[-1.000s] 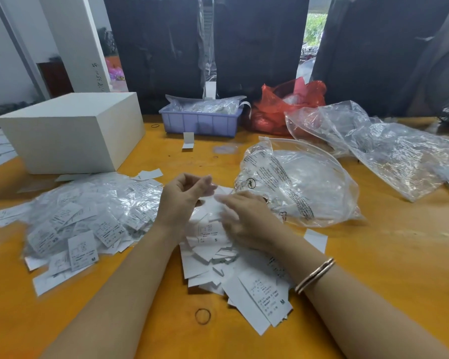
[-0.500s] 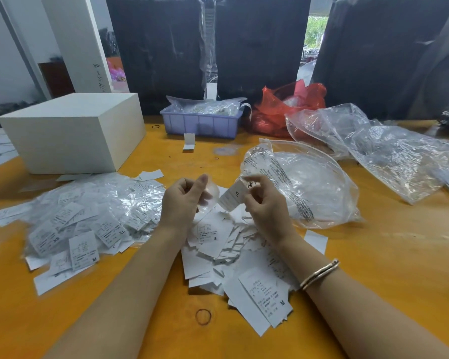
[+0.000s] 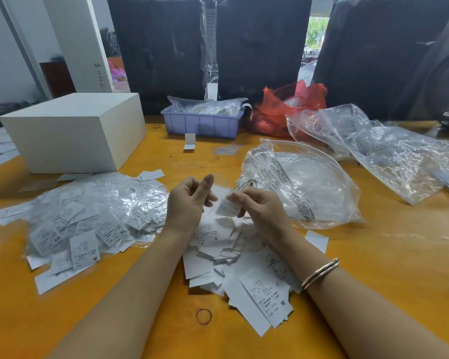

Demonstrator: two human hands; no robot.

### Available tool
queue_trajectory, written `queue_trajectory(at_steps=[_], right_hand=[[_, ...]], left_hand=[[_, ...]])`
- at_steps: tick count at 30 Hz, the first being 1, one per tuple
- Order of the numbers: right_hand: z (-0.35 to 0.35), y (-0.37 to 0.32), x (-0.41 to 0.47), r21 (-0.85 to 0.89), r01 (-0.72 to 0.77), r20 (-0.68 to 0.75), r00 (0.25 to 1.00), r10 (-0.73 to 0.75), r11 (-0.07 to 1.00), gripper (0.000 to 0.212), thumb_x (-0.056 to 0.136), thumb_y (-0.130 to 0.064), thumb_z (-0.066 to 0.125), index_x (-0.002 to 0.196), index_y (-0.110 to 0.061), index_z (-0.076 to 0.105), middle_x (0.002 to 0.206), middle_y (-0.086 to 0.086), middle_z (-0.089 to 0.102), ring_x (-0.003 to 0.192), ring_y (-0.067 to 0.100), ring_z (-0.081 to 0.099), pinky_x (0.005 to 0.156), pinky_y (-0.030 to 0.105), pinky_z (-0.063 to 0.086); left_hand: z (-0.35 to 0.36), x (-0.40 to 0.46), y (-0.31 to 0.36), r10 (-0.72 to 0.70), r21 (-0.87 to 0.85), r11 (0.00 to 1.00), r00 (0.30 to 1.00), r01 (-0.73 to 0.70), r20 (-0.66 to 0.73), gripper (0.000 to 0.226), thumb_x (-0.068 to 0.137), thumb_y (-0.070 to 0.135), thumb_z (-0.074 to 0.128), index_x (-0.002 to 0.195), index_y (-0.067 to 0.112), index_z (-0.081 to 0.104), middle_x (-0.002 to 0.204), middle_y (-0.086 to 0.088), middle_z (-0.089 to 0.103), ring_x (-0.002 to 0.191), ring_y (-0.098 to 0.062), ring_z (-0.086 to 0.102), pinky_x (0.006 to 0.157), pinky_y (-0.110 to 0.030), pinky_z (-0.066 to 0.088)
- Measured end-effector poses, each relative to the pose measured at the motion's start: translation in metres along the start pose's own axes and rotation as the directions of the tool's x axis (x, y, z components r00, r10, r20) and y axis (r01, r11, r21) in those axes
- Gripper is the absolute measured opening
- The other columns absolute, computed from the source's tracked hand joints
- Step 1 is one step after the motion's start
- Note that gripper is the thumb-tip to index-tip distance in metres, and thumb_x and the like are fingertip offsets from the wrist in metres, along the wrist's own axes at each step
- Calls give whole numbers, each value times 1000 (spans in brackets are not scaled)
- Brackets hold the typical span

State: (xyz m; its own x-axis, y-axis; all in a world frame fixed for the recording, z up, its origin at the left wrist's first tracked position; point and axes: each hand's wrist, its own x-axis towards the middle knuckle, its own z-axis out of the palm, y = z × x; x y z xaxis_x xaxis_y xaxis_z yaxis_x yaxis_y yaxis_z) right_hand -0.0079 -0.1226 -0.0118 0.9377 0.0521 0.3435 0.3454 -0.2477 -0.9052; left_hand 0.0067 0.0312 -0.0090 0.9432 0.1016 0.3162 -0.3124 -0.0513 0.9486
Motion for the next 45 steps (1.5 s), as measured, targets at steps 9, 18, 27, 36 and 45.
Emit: queue_trajectory(at_steps=[9,18,27,36,45], right_hand=[[0,2,2,118,-22,-14,1000,24,993,19,84,-20,66,66,-14,66,58,2,62,47,10,52,49,17,44],[1,5,3,-48,78,-44,996,-80,996,21,85,-20,66,64,-18,63,56,-1,56,51,7,46,51,21,38],[-10,7,6,493,0,-236,962,134,870,55,87,0,59,136,-19,45,91,4,56,70,6,62,63,16,49],[-7,-1,0,365,50,-159,987,9,930,18,88,1,57,86,-13,68,75,-2,65,67,8,56,61,19,45],[-6,-3,-2,323,112,-281,960,-18,940,9,89,-5,59,81,-11,60,70,-1,62,55,6,54,52,13,43]], left_hand=[[-6,0,11,-278,-208,899,868,386,412,41,66,35,73,99,12,68,80,-2,66,69,-11,61,55,-20,44],[-5,-1,8,-283,-81,936,870,342,404,16,74,9,74,85,14,63,75,3,68,68,-7,65,57,-17,48],[-8,7,3,-215,-259,934,967,245,140,11,81,13,69,90,17,63,66,11,67,61,-2,60,58,-15,49],[-9,10,-1,-220,-236,943,971,236,90,5,84,15,68,87,18,65,67,7,65,63,-5,61,62,-19,48],[-7,7,5,-254,-285,906,940,314,227,16,75,11,71,87,12,60,77,-1,73,71,-11,69,57,-17,51]])
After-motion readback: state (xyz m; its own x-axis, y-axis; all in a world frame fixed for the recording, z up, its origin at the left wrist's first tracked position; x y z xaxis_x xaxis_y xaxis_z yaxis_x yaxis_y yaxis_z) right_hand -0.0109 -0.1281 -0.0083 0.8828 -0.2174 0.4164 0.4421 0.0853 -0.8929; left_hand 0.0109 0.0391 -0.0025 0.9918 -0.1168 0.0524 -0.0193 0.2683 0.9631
